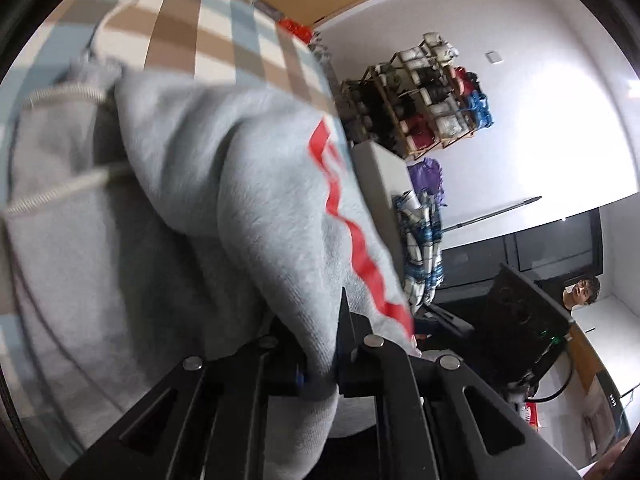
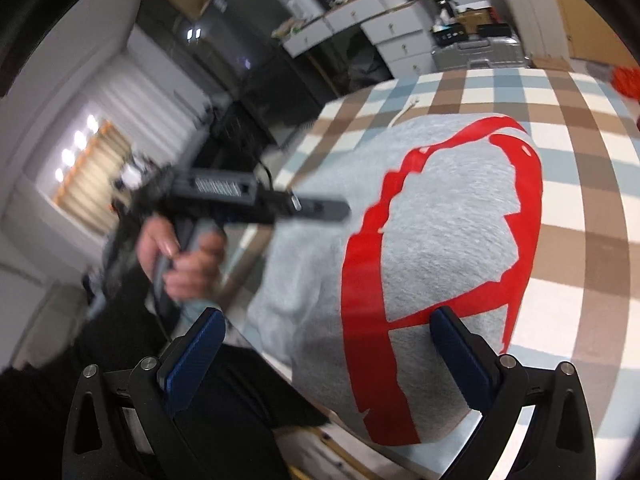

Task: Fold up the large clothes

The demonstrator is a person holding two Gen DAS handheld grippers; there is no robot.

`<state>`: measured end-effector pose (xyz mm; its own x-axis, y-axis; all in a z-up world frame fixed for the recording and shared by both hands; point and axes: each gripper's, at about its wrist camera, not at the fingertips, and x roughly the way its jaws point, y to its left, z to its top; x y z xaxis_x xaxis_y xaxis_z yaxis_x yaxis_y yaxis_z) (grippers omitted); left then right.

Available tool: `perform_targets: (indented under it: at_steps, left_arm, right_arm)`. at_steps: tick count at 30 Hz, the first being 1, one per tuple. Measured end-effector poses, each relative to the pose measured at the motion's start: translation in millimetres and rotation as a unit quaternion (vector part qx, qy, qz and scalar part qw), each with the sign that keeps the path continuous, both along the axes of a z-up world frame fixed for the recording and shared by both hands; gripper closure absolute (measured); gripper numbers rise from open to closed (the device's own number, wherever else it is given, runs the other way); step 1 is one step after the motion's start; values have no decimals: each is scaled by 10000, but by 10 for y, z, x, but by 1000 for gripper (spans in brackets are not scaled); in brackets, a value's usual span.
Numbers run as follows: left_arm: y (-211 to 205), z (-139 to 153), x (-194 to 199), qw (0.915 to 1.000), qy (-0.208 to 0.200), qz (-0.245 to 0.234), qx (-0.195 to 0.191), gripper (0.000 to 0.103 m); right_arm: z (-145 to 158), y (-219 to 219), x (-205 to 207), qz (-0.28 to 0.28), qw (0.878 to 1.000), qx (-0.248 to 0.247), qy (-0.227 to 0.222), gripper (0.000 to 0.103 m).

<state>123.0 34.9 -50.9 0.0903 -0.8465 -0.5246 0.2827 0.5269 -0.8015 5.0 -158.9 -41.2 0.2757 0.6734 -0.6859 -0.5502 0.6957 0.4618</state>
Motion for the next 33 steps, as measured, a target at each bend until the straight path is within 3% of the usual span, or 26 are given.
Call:
perform_targets:
  at_steps: [4,9,13,17,19,22,25,27,33]
  left_arm:
    - [149,414,64,9994,-325,1,97,98]
    - [167,669,-14,9953,-634,-252,693,98]
    - [409,245,-6,9951,-380,-95,903,98]
    - [736,-463,38,9970,302,142,701,98]
    - [799,-676,38,9971,536,226,484,97]
    - [863,-729,49,9965,626,416,353,83]
    - [989,-676,-17,9947,830,599,133,58]
    - [1025,-609,-167,9958,731,554,-63,21]
    - [713,-710,-499,9975,706,-42,-8,18]
  right_arm:
    - [59,300,37,702,9960,-496,253,0]
    - [40,821,49,1505,9783,-1258,672,0]
    - [-82,1086,33,1709,9677,-1719,695,0]
    - [-154,1161,99,1877,9663,-1457,992,0]
    - [-181,1200,156,1998,9621,-1308,1315,0]
    - [-205,1211,294,1950,9571,-1254,1737,0]
    - [-223,1187,361,1906,9525,-1265,2013,0]
    - [-199,1186,339,1834,9532,-1272,2041,0]
    - [-182,1036,322,1605,9631,-918,1955,0]
